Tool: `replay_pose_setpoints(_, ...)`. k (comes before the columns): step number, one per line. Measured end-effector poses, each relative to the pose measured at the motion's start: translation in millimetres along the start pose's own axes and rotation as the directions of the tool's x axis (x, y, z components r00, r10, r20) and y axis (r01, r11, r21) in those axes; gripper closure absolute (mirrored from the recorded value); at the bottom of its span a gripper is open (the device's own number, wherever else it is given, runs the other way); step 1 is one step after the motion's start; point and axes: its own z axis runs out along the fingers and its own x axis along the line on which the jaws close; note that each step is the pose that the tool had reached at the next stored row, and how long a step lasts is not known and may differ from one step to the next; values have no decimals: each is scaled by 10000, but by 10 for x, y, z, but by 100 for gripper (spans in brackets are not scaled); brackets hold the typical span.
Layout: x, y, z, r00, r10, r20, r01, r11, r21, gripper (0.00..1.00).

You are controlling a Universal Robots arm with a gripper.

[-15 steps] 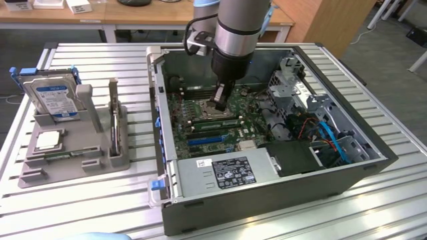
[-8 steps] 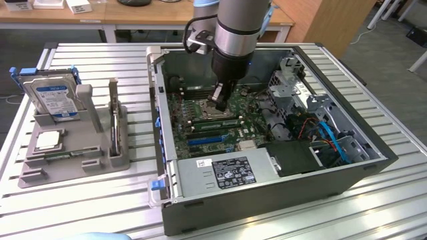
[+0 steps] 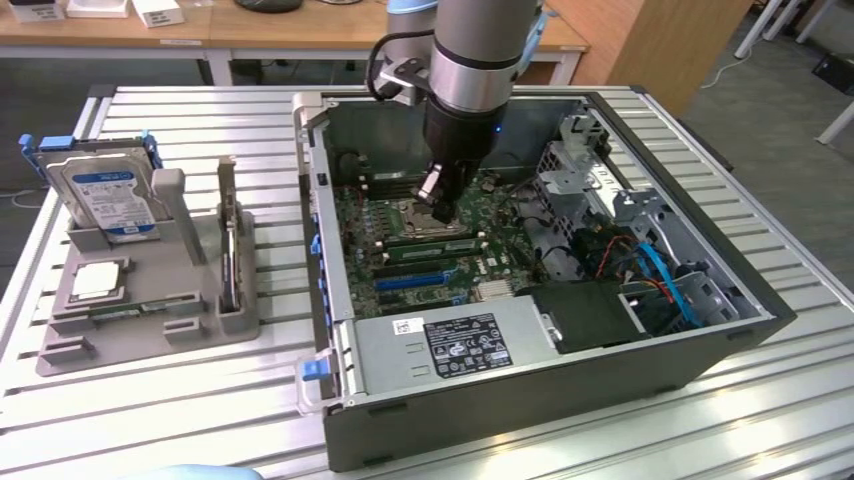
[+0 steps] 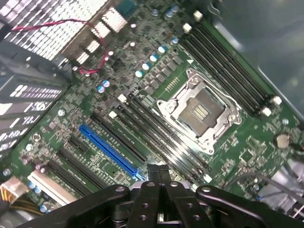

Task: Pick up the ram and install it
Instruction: 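Press down the ram until it locks into place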

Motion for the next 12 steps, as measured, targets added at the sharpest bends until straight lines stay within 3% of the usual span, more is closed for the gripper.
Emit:
replay_pose_setpoints(6,0,0,0,9956,942,11,-942,9955,72,90)
replay_pose_setpoints(12,0,0,1,9823,1871,30,-1871,9822,141,90)
